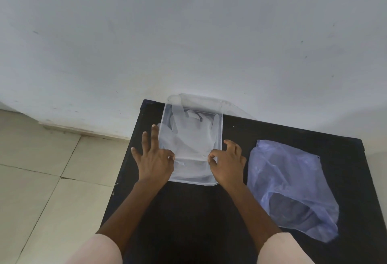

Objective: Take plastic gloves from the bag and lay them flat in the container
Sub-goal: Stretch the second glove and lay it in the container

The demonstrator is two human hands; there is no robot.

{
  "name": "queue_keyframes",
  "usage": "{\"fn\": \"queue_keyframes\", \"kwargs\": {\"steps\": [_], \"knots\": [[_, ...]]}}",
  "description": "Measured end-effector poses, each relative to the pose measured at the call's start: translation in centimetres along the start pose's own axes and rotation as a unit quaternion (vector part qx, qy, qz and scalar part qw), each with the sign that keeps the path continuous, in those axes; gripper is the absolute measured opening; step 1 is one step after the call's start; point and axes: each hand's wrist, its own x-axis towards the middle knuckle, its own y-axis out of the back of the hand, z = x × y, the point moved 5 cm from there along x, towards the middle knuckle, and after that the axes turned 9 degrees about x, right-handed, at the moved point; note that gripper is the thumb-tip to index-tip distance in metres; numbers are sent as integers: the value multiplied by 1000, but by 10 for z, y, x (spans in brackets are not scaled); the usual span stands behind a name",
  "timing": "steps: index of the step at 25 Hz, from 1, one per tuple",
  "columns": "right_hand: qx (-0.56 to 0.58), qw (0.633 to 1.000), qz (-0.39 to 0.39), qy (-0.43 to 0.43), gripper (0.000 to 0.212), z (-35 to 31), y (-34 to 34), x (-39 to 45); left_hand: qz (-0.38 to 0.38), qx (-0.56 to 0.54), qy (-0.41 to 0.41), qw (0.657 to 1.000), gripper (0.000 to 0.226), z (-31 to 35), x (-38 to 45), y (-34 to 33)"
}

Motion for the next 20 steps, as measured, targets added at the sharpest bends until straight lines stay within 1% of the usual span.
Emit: {"fn": "queue_keyframes", "kwargs": {"steps": [4,9,11,14,17,20], "knots": [[-18,1000,-18,1,12,-3,2,1,-33,21,6,999,23,1,-4,1],[-75,994,-79,25,15,-3,6,3,-79,41,-37,995,32,-4,-7,10],[-104,988,-111,37,17,-3,9,2,-116,18,-48,992,33,-10,-9,9],[-120,979,-164,32,22,-4,12,1,-161,-35,-42,985,36,-17,-13,11],[-109,969,-222,10,40,-5,14,-3,-176,-81,-47,980,33,-24,-14,17],[-91,967,-240,-8,58,-5,21,-13,-170,-135,-57,975,29,-33,-10,16]]}}
